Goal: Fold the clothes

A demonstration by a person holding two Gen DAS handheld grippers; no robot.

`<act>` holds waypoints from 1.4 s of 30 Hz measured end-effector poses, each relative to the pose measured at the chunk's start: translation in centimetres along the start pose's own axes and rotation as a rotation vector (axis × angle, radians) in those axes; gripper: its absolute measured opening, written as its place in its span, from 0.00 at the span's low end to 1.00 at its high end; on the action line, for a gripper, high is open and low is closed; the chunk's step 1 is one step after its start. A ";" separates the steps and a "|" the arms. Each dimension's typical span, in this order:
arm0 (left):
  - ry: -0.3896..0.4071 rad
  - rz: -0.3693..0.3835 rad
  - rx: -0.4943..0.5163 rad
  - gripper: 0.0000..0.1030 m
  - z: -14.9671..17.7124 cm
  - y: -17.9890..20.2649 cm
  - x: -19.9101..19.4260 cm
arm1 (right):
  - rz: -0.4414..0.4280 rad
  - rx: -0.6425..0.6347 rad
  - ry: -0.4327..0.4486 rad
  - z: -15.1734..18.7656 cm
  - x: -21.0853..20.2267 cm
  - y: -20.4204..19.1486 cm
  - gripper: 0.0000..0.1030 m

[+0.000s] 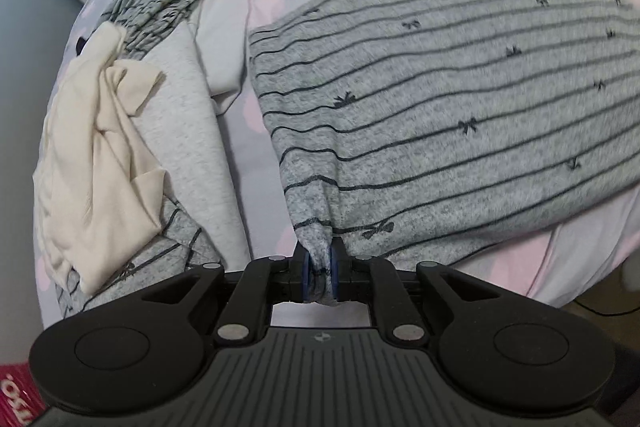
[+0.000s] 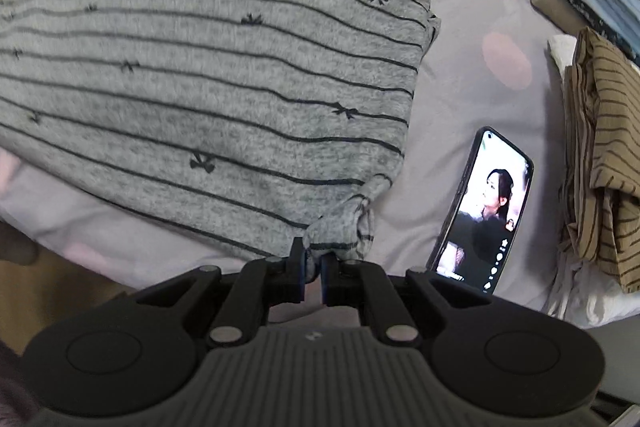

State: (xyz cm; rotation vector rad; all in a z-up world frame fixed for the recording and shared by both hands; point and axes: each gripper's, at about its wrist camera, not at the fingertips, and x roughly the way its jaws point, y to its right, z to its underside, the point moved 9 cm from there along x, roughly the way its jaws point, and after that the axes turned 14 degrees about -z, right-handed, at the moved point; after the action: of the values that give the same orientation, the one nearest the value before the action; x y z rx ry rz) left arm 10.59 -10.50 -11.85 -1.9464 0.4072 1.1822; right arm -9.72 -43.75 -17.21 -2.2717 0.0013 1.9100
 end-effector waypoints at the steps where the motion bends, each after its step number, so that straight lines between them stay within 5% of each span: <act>1: -0.004 0.000 0.004 0.15 0.1 0.0 0.1 | 0.013 -0.009 -0.001 -0.1 0.3 -0.1 0.09; 6: 0.000 -0.046 0.015 0.18 0.6 -0.1 -0.1 | 0.116 -0.108 -0.006 0.3 0.9 -0.6 0.29; 10: 0.051 -0.119 -0.011 0.32 0.5 -0.7 -1.3 | 0.232 -0.248 0.028 1.1 0.4 -2.0 0.39; 18: 0.132 -0.068 -0.071 0.34 -2.2 0.3 -2.3 | 0.369 -0.425 0.182 -0.7 -0.9 -4.3 0.53; 26: 0.200 0.040 -0.138 0.34 -5.3 3.4 -3.0 | 0.175 -0.262 0.326 -3.9 -2.6 -4.6 0.59; 33: 0.233 0.022 -0.133 0.34 -7.6 5.2 -2.0 | 0.059 -0.183 0.346 -6.0 -0.9 -3.8 0.59; 42: 0.198 0.075 -0.191 0.34 -10.5 5.6 -0.4 | -0.040 0.150 0.423 -10.7 -1.2 5.0 0.59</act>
State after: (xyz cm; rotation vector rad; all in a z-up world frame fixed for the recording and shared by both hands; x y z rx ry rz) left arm 13.09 -22.17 -11.59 -2.2420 0.4889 1.1123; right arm -0.03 -50.25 -14.99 -2.4978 0.1471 1.3279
